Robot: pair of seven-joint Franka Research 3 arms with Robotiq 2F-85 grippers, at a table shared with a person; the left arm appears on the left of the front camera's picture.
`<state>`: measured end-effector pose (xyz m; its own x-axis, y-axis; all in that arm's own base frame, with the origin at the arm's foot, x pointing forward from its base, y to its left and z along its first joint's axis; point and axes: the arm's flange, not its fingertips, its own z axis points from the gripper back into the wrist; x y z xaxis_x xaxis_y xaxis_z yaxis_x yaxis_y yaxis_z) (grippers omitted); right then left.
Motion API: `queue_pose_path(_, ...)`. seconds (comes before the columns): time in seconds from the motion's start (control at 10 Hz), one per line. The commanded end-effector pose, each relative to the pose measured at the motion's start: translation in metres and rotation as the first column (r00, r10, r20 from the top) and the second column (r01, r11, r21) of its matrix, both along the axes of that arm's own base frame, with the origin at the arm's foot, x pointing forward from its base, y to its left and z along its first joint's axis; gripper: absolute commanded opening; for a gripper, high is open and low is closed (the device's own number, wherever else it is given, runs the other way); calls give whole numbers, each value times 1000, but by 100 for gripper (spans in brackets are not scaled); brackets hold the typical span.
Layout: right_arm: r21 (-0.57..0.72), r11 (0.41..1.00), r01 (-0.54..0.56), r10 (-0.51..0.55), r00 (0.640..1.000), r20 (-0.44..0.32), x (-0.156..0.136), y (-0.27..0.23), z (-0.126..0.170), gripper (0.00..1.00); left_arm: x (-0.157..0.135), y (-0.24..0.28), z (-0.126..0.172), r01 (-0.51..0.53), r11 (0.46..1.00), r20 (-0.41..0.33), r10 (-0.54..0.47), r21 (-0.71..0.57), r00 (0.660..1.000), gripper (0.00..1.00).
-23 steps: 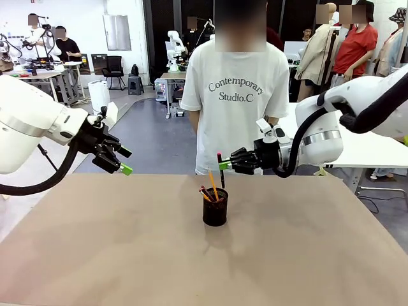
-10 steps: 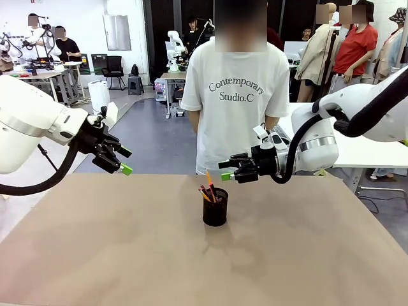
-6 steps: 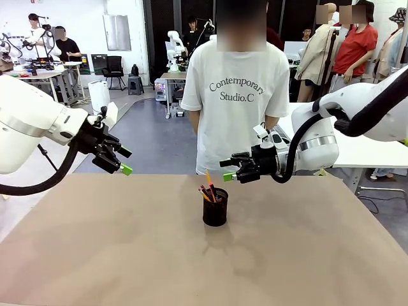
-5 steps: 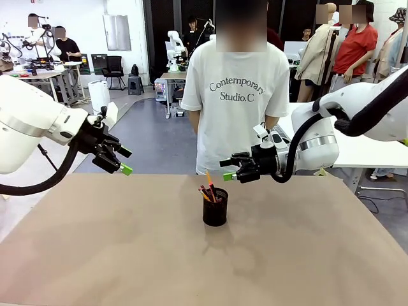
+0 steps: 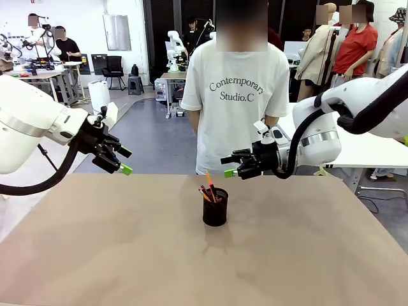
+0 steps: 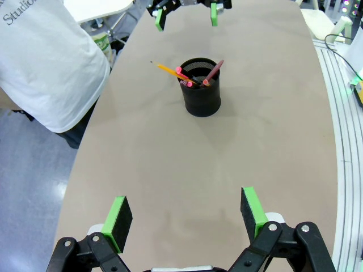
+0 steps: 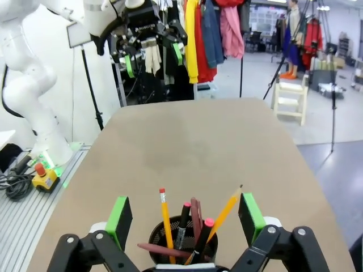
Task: Place the pens into the pen holder.
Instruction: Pick up a writing instrument from the table and place it into the Pen holder.
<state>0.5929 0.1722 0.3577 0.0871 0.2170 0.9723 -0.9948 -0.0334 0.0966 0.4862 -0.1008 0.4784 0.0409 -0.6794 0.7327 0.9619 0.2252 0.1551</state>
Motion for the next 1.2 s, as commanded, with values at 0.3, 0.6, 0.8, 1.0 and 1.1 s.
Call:
queue_pose_path(0.3, -247, 968, 44, -54, 998, -34, -13, -34, 67, 100, -1, 2, 2, -9, 1000, -2, 9, 8, 1000, 100)
queue_pose_path(0.6, -356, 934, 35, -27, 999, 26, -21, -58, 120, 100, -1, 2, 2, -9, 1000, -2, 9, 8, 1000, 100)
queue_pose_path(0.8, -408, 908, 93, -68, 995, 75, -31, -78, 146, 100, -1, 2, 2, -9, 1000, -2, 9, 8, 1000, 100)
queue_pose_path(1.0, -432, 888, 161, -125, 986, 111, -39, -98, 161, 100, -1, 2, 2, -9, 1000, -2, 9, 8, 1000, 100)
queue_pose_path(1.1, -437, 880, 186, -140, 981, 135, -38, -106, 167, 100, -1, 2, 2, -9, 1000, -2, 9, 8, 1000, 100)
